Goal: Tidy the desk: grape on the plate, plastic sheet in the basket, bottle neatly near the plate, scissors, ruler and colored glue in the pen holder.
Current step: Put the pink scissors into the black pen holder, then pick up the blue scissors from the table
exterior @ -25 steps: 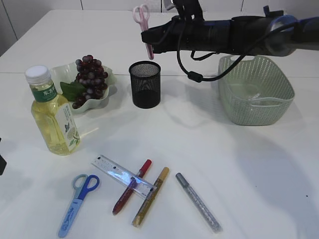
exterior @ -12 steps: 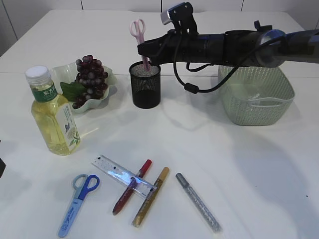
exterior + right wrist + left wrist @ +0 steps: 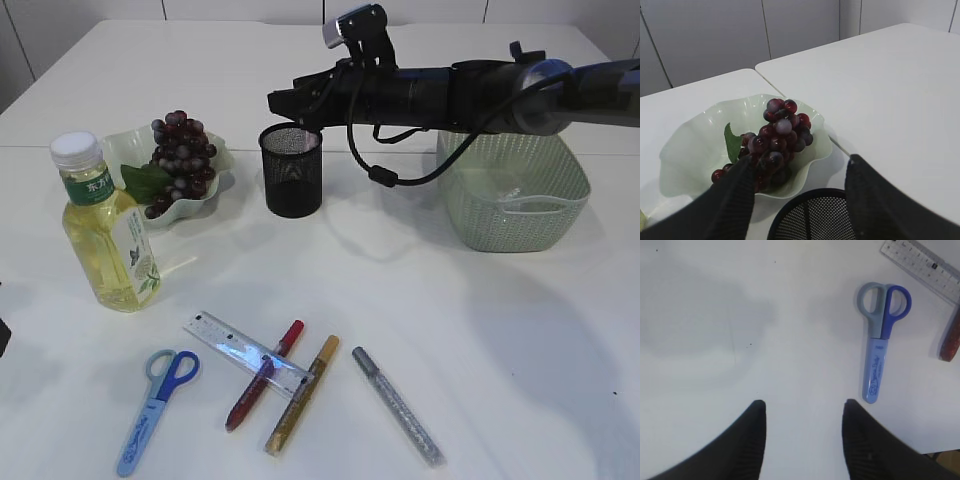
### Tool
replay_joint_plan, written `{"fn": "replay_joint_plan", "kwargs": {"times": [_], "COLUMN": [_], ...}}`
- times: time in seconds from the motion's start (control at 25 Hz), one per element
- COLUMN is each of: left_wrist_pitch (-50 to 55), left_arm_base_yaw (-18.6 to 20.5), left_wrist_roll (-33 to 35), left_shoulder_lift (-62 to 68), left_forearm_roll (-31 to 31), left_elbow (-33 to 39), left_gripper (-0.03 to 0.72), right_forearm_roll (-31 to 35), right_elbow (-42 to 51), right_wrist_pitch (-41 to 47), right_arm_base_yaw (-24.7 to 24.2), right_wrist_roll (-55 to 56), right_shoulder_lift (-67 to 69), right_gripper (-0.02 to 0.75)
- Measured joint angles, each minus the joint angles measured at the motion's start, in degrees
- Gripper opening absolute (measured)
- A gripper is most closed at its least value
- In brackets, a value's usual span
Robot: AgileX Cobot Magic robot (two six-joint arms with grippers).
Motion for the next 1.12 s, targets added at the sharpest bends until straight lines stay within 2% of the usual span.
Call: {"fn": "replay_joint_plan", "kwargs": {"times": [0.12,0.2,0.32,0.44,0.56,0.68,0.76,0.84,1.12], "left_wrist_pitch": [0.12,0.12,0.12,0.12,0.15,0.15,0.35,1.56,6.95], "left_arm_base_yaw": [0.0,0.0,0.0,0.0,0.0,0.0,0.0,0.0,0.0], "left_wrist_roll": [0.0,0.0,0.0,0.0,0.0,0.0,0.0,0.0,0.26], "left_shoulder_lift": [0.0,0.0,0.0,0.0,0.0,0.0,0.0,0.0,-0.6], "left_forearm_roll": [0.0,0.0,0.0,0.0,0.0,0.0,-0.12,-0.39,-1.84], "left_elbow": [0.0,0.0,0.0,0.0,0.0,0.0,0.0,0.0,-0.85], "left_gripper": [0.362,0.362,0.362,0.362,0.362,0.362,0.362,0.362,0.323], "right_forearm_roll": [-1.0,-7.04,-26.6,-49.85,-73.67,-90.16,-94.86,-96.88,-97.72], "right_elbow": [0.0,0.0,0.0,0.0,-0.12,-0.36,0.67,2.89,16.23], "right_wrist_pitch": [-1.94,-4.68,-7.35,-5.07,4.06,16.17,22.31,25.88,29.31], "right_arm_base_yaw": [0.0,0.0,0.22,0.6,1.31,2.38,2.4,2.62,4.64], "right_wrist_roll": [4.48,11.19,29.09,56.33,79.82,96.94,102.74,106.1,109.71], "right_shoulder_lift": [-0.73,-2.41,-7.14,-14.03,-20.49,-24.64,-26.52,-28.78,-39.02], "right_gripper": [0.462,0.463,0.463,0.463,0.442,0.426,0.425,0.423,0.406]}}
